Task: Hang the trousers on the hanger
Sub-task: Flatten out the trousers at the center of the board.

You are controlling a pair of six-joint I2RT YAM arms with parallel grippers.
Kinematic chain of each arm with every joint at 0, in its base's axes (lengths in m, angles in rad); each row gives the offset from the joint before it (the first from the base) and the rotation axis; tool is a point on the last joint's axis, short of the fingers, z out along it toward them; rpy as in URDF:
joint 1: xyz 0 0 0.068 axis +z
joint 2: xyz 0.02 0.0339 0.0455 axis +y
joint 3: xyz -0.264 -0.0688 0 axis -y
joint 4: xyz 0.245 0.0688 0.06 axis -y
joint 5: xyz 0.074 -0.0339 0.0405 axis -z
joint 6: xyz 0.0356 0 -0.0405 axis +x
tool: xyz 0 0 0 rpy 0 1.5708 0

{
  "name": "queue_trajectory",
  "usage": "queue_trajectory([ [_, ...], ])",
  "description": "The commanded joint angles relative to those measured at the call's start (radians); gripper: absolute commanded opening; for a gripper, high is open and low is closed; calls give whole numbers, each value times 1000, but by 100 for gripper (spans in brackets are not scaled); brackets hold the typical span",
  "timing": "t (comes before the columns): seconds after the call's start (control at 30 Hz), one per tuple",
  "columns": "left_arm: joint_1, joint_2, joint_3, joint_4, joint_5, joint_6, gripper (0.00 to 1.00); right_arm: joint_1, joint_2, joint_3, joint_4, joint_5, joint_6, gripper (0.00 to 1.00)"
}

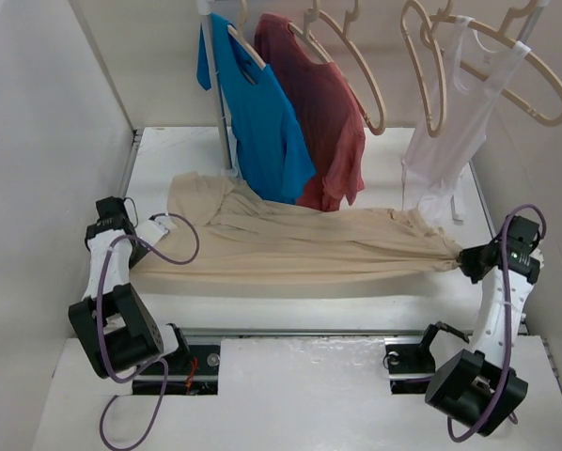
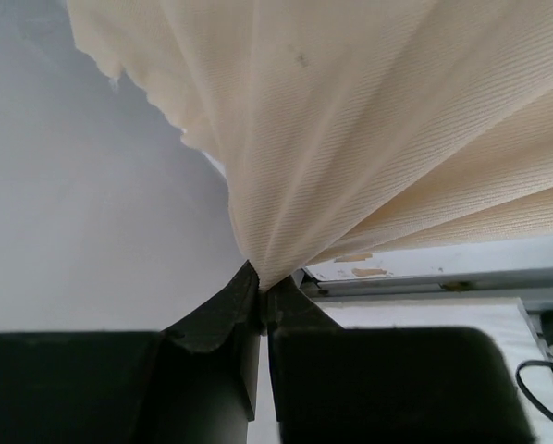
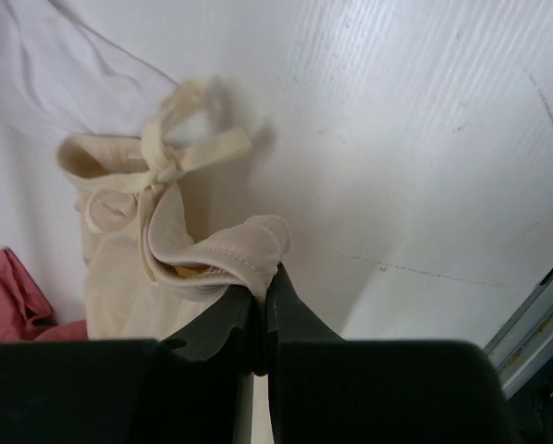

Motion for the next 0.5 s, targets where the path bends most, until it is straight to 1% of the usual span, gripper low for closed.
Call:
queue_trajectory([
  [0.0, -16, -26, 58, -179, 87, 34, 0, -10, -16, 104, -32, 130, -11, 0],
  [0.03, -34, -26, 45, -220, 106, 50, 15, -10, -16, 127, -32, 141, -11, 0],
  [0.07, -34, -26, 15, -295, 117, 77, 27, -10, -16, 138, -32, 141, -11, 0],
  [0.17, -48, -26, -30, -370, 117, 107, 60, -10, -4, 185, -32, 167, -20, 0],
  [0.2, -48, -26, -30, -371, 117, 117, 64, -10, 13, 196, -32, 184, -29, 0],
  [0.23, -31, -38, -21, -371, 106, 117, 65, -10, 22, 207, -32, 198, -29, 0],
  [0.27, -31, -49, 1, -371, 125, 131, 65, -10, 23, 227, -32, 198, -29, 0],
  [0.3, -16, -49, 60, -371, 137, 131, 69, -10, 38, 236, -32, 198, -38, 0],
  [0.37, -16, -49, 128, -322, 180, 75, 71, -10, 50, 256, -19, 198, -38, 0],
  [0.4, -16, -38, 187, -250, 191, 49, 71, -10, 62, 256, 0, 181, -47, 0],
  [0.43, -16, -28, 211, -209, 204, 17, 71, -10, 79, 256, 25, 167, -57, 0],
  [0.47, -16, 12, 232, -164, 217, -58, 69, -10, 79, 256, 39, 137, -57, 0],
])
